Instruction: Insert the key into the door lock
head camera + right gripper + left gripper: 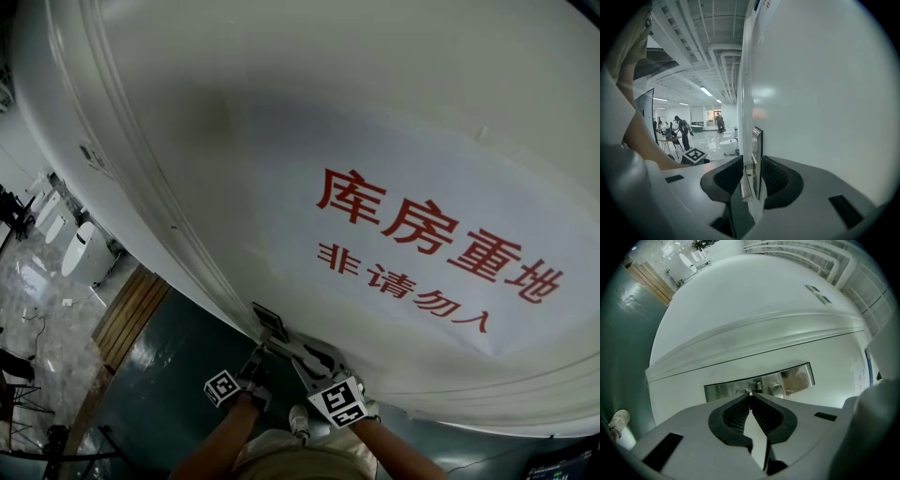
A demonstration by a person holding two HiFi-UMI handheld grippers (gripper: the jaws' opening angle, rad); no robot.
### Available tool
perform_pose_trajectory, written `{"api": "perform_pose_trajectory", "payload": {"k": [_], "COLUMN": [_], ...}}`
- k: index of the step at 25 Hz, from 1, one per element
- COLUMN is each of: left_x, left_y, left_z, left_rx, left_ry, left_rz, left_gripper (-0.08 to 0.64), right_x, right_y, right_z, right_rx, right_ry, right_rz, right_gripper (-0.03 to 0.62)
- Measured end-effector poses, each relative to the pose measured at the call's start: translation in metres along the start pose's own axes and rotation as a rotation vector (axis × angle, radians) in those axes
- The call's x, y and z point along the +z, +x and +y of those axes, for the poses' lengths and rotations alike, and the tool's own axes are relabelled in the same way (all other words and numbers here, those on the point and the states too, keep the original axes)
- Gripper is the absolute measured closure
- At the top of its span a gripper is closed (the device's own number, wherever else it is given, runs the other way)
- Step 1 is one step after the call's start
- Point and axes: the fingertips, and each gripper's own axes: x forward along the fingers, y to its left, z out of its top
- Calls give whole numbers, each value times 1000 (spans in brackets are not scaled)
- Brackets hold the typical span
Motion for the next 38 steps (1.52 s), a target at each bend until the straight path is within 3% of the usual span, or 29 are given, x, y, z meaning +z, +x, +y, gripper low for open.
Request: {"api": "perform_pose_trajectory", "payload": {"k": [34,38], "left_x": [-8,-7], "left_y": [16,16], "left_z": [9,10], "left_rx": [-6,-2], "left_ry": [-112,-99], "left_rz": [-60,-47], "left_gripper": [529,528], "right_x": [-7,-6], "right_y": [-11,-8], "right_z": [-13,-11], "right_rx": [11,13], "right_ry": [-15,-20], "right_rz": [26,27], "right_gripper": [471,471]}}
